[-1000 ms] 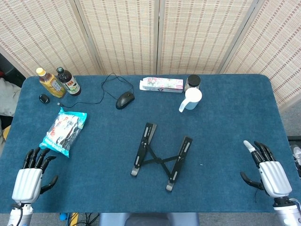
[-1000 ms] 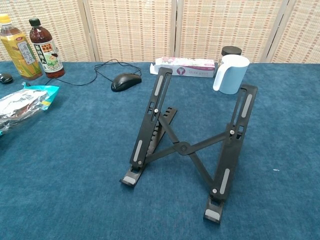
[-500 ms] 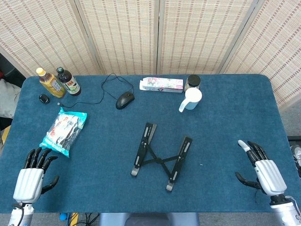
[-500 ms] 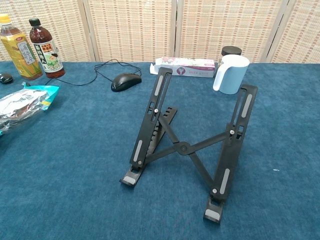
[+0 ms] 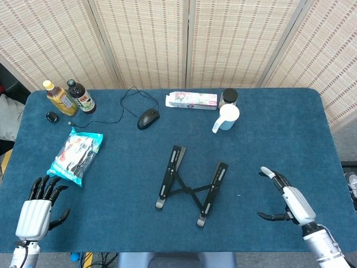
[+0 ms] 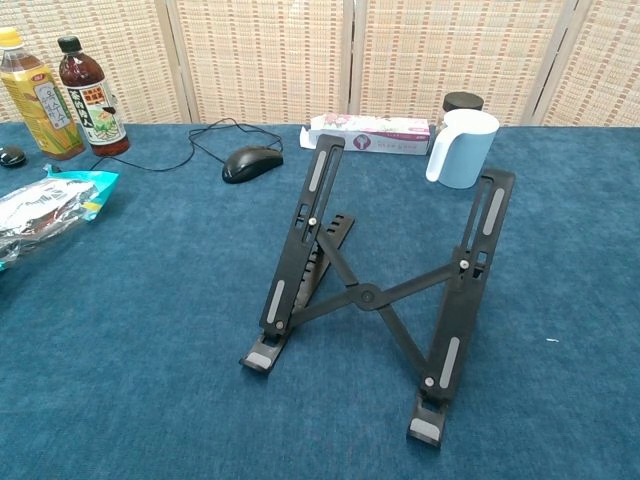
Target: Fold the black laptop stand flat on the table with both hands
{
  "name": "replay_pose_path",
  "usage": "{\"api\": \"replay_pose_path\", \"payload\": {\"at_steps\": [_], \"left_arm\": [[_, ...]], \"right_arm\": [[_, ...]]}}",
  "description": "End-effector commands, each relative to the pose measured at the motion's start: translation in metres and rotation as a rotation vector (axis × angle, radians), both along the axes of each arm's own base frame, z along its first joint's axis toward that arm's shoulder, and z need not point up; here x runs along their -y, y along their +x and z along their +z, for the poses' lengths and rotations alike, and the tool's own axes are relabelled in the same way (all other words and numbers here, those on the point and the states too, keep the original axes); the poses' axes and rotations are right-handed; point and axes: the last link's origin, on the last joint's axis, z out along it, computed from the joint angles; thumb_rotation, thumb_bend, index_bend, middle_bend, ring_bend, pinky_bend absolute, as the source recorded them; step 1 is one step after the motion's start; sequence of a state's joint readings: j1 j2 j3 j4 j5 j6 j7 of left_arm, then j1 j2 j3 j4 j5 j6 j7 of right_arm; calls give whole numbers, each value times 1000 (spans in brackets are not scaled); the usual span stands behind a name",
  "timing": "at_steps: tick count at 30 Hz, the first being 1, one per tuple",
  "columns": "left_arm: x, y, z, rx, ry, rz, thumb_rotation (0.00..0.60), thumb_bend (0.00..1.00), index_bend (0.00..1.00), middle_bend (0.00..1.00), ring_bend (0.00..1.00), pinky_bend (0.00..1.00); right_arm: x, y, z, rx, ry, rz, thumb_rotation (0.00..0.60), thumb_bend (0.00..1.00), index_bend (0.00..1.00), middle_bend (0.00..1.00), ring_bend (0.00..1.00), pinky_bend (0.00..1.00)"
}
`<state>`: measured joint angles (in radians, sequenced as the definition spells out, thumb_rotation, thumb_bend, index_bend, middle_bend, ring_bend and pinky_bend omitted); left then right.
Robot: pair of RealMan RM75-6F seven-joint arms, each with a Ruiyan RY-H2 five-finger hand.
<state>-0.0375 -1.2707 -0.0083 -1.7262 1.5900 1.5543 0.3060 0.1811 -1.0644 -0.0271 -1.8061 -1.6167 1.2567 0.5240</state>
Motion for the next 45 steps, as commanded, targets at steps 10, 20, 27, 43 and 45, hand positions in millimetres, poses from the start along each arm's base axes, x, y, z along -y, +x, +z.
{"api": "replay_pose_path", "payload": {"at_steps": [10,20,27,43,45], "left_arm": [[-2,1,0,-1,-11,-10,600,222,269,133,27,23],[-3,1,1,-5,-12,-10,600,221,270,134,27,23],[-3,2,0,-7,-16,-11,600,222,277,134,27,22],[1,4,5,-19,-5,-9,600,222,282,134,27,23],[1,5,6,-22,-4,-9,600,221,282,134,27,24]], "right_arm": [[37,26,-42,416,145,-58,600,0,0,144,0,35],[60,39,-66,559,125,-99,600,0,0,144,0,35],[75,49,-78,635,172,-129,600,0,0,144,0,35],[93,78,-97,823,345,-55,600,0,0,189,8,56],[90,80,-93,842,354,-23,600,0,0,190,13,70]]}}
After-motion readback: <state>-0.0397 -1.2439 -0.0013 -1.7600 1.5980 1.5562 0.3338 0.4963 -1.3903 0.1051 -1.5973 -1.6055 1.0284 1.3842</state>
